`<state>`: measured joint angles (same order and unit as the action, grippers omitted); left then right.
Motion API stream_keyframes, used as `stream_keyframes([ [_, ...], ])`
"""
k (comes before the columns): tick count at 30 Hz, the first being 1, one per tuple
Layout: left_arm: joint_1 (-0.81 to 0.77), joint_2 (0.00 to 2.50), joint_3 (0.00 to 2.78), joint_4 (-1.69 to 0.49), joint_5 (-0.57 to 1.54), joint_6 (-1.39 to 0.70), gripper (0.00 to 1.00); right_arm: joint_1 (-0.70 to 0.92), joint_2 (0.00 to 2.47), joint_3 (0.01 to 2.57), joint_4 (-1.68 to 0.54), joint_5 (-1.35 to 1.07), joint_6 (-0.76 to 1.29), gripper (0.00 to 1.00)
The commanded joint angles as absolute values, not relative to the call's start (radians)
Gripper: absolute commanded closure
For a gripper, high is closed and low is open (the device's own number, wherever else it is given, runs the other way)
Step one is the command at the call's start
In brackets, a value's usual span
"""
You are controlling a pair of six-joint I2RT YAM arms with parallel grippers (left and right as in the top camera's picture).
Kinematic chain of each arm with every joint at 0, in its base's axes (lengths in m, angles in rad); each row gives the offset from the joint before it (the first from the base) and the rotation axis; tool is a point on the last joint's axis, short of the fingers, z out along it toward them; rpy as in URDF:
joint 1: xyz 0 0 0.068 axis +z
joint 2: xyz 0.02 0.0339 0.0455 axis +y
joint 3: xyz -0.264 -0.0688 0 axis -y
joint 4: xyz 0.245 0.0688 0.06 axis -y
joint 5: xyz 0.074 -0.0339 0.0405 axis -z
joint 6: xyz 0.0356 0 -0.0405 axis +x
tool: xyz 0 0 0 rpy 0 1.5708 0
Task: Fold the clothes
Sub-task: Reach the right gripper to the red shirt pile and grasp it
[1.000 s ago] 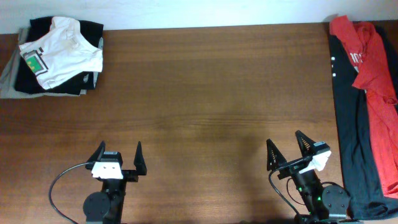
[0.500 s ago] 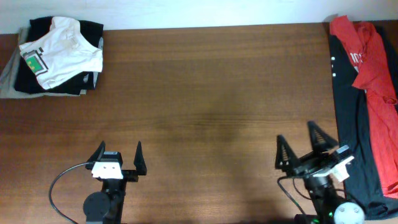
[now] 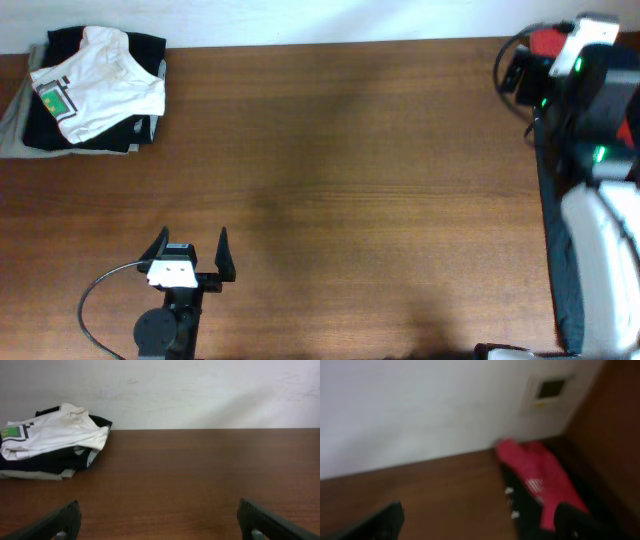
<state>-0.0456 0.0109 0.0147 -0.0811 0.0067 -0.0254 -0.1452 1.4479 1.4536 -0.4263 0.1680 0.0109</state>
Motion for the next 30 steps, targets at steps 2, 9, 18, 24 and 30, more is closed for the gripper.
stream_keyframes([
  [2, -0.051, 0.005, 0.009, -0.083, 0.003, -0.014, 0.01, -0.263, 1.670, 1.710, -0.545, 0.331, -0.048, 0.01],
  [9, -0.051, 0.005, 0.009, -0.083, 0.003, -0.013, 0.01, -0.408, 1.881, 1.718, -0.509, 0.334, -0.110, 0.01],
  [18, -0.051, 0.005, 0.009, -0.083, 0.003, -0.014, 0.01, -0.421, 2.238, 1.742, -0.423, 0.490, -0.337, 0.01],
  [24, -0.051, 0.005, 0.009, -0.083, 0.003, -0.014, 0.01, -0.421, 2.327, 1.742, -0.369, 0.464, -0.336, 0.04],
  [30, -0.051, 0.005, 0.009, -0.083, 0.003, -0.014, 0.01, -0.441, 2.346, 1.742, -0.360, 0.481, -0.337, 0.13],
])
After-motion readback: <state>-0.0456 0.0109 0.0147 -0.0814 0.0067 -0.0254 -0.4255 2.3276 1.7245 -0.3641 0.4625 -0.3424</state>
